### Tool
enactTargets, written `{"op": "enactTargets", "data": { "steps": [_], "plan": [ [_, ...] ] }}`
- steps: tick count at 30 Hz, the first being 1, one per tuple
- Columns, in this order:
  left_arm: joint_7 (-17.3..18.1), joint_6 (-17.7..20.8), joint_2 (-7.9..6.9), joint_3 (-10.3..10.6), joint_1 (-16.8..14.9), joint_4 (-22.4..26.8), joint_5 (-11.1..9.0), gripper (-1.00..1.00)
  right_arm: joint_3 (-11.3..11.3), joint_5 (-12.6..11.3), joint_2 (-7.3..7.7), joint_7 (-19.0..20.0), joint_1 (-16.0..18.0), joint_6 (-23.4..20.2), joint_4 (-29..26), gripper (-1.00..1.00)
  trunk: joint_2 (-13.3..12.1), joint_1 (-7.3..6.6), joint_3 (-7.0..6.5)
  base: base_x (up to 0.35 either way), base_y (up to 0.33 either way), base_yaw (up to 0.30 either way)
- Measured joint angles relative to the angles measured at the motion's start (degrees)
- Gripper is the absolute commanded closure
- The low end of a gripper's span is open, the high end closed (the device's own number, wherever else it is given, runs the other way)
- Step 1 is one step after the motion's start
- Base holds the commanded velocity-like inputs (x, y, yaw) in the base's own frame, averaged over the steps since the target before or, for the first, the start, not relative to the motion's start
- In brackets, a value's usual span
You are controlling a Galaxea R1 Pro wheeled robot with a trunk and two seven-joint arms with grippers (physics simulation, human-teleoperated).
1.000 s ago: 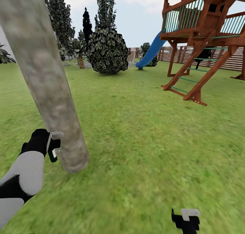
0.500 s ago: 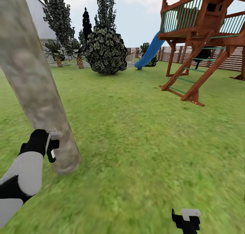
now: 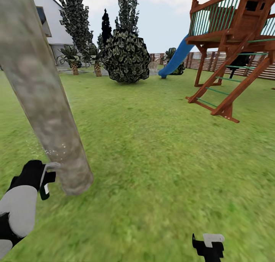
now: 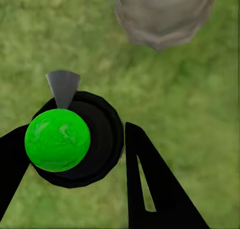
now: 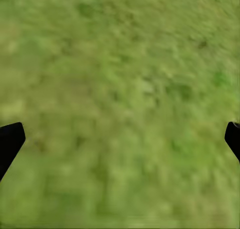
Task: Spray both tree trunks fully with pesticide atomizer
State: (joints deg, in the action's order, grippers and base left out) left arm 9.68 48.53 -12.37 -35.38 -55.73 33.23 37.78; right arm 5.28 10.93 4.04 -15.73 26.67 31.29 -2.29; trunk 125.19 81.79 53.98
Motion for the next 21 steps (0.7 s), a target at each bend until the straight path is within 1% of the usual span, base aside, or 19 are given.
{"op": "enactTargets", "data": {
  "steps": [2,3,4,5,6,7,8,9,11,12,13,15,16,17,18,19,20,21],
  "plan": [
    [-0.09,-0.71,2.64,0.05,0.06,-0.18,-0.56,1.00,0.00,0.01,0.00,0.00,0.00,0.00,0.00,-1.00,0.00,0.00,0.00,0.000,0.000,0.017],
    [-0.19,-0.83,4.22,0.09,-0.02,-0.16,-0.46,1.00,0.00,0.00,0.00,0.00,0.00,0.00,0.00,-1.00,0.00,0.00,0.00,0.000,0.000,0.004],
    [-0.22,-0.90,4.97,0.09,-0.05,-0.16,-0.25,1.00,-0.01,0.01,0.00,0.00,-0.01,0.00,0.00,-1.00,0.00,0.00,0.00,0.000,0.000,0.001],
    [-0.15,-1.04,5.06,0.22,-0.03,-0.13,0.24,1.00,-0.01,0.00,0.00,0.00,-0.02,0.00,0.00,-1.00,0.00,0.00,0.00,0.000,0.000,0.000],
    [0.06,-1.15,4.62,0.03,0.23,0.20,0.65,1.00,-0.01,0.02,0.00,0.00,-0.03,0.00,0.00,-1.00,0.00,0.00,0.00,0.000,0.000,0.000],
    [0.12,-1.17,4.08,-0.09,1.14,0.45,0.76,1.00,-0.02,0.03,0.00,0.00,0.00,0.00,0.00,-1.00,0.00,0.00,0.01,0.090,0.000,0.000],
    [0.08,-1.69,3.88,-0.05,2.46,0.56,0.50,1.00,-0.01,0.04,0.00,0.00,0.00,0.00,0.00,-1.00,0.00,0.00,0.01,0.207,0.000,0.000],
    [-0.06,-2.95,4.04,0.06,3.28,0.52,0.23,1.00,-0.01,0.04,0.00,0.00,-0.01,0.00,0.00,-1.00,0.00,0.00,0.01,0.271,0.000,0.000],
    [-0.50,-7.09,4.79,0.00,4.63,-0.06,-0.11,1.00,-0.01,0.04,0.00,0.00,-0.01,-0.02,0.00,-1.00,0.00,0.00,0.00,0.324,0.000,0.000],
    [-0.51,-7.86,5.30,-0.03,4.83,0.04,-0.25,1.00,0.00,0.03,0.00,0.00,-0.01,-0.01,0.00,-1.00,0.00,0.00,0.00,0.335,0.000,0.000],
    [-0.48,-8.08,5.42,-0.13,4.88,0.26,-0.03,1.00,-0.01,0.03,0.00,0.00,-0.01,-0.02,0.00,-1.00,0.00,0.00,0.00,0.215,0.000,0.000],
    [-0.45,-8.27,4.78,-0.44,4.94,0.65,0.28,1.00,-0.01,0.05,0.00,0.00,-0.03,-0.05,0.00,-1.00,0.00,0.00,0.00,0.073,0.000,0.000],
    [-0.59,-8.32,3.56,-0.46,5.25,0.71,0.79,1.00,-0.02,0.05,0.00,0.00,-0.02,-0.06,0.00,-1.00,0.00,0.00,0.00,0.015,0.000,0.000],
    [-0.64,-8.36,2.64,-0.44,5.84,0.70,0.62,1.00,-0.03,0.06,0.00,0.00,-0.01,-0.07,0.00,-1.00,0.00,0.00,0.00,0.005,0.000,0.000],
    [-0.64,-8.51,2.37,-0.43,6.85,0.66,0.19,1.00,-0.02,0.05,0.00,0.05,-0.03,-0.08,0.00,-1.00,0.00,0.00,0.01,0.002,0.000,0.000],
    [-0.64,-8.57,2.49,-0.46,7.46,0.61,-0.08,1.00,-0.01,0.05,0.00,0.04,-0.03,-0.07,0.00,-1.00,0.00,0.00,0.00,0.001,0.000,0.033],
    [-0.69,-9.46,2.68,-0.52,7.89,0.17,-0.23,1.00,-0.01,0.05,0.00,0.03,-0.04,-0.04,0.00,-1.00,0.00,0.00,0.00,0.000,0.000,0.192],
    [-0.74,-11.45,3.05,-0.55,8.08,-0.07,-0.43,1.00,0.00,0.05,0.00,0.01,-0.02,-0.01,0.00,-1.00,0.00,0.00,0.00,0.000,0.000,0.242]
  ]
}}
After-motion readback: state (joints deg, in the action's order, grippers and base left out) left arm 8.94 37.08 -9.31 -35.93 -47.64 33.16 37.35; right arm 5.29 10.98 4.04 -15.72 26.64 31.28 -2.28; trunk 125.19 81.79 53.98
